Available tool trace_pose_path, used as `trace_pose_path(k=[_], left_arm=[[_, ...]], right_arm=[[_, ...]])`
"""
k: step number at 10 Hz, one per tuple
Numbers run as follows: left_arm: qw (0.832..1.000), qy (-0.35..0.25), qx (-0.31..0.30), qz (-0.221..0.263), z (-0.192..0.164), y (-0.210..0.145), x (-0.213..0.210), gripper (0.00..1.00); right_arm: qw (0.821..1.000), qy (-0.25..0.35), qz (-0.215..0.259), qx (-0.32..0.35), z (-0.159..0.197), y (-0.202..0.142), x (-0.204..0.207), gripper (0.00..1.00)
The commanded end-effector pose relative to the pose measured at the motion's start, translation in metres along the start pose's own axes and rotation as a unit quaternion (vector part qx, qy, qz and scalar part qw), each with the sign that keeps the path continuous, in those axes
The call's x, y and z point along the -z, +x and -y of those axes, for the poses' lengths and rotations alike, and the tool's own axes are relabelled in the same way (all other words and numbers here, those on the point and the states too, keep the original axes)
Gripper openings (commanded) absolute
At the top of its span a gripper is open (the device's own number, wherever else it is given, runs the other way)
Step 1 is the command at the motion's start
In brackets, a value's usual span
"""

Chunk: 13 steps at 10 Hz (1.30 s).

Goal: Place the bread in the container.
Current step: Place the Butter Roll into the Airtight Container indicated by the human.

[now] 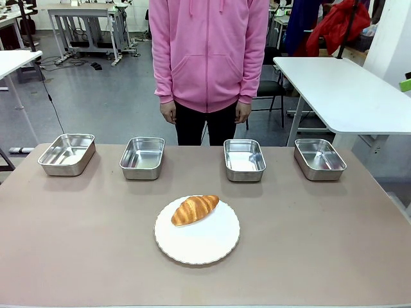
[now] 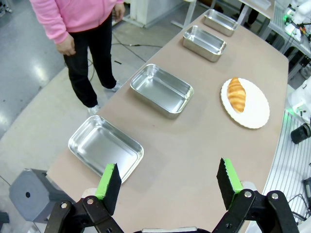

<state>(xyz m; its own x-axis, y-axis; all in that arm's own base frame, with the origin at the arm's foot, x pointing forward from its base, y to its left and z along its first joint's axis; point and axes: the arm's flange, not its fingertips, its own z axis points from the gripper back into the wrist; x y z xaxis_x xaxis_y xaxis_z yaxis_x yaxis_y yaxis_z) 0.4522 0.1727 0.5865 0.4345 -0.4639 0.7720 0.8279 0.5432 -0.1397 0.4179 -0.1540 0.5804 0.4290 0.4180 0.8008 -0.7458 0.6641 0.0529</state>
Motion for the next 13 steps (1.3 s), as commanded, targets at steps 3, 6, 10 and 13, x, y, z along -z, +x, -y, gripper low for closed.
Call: trace_pose_path(k=[3,6,10,13], left_arm=[[1.0,-0.002,0.003,0.002,0.0008,0.0013,0.0003,1.0],[1.0,-0.002,0.003,0.002,0.0008,0.0013,0.0003,1.0],[1.0,-0.002,0.003,0.002,0.0008,0.0013,0.0003,1.0],[1.0,-0.002,0.003,0.002,0.0008,0.0013,0.0003,1.0]], right_arm=[[1.0,0.002,0.011,-0.005,-0.001,0.0011,0.0019,1.0],[1.0,0.002,0.011,-0.005,-0.001,0.0011,0.0019,1.0],[1.0,0.002,0.011,-0.005,-0.001,0.0011,0.0019,1.0],[1.0,0.002,0.011,-0.005,-0.001,0.0011,0.0019,1.0]])
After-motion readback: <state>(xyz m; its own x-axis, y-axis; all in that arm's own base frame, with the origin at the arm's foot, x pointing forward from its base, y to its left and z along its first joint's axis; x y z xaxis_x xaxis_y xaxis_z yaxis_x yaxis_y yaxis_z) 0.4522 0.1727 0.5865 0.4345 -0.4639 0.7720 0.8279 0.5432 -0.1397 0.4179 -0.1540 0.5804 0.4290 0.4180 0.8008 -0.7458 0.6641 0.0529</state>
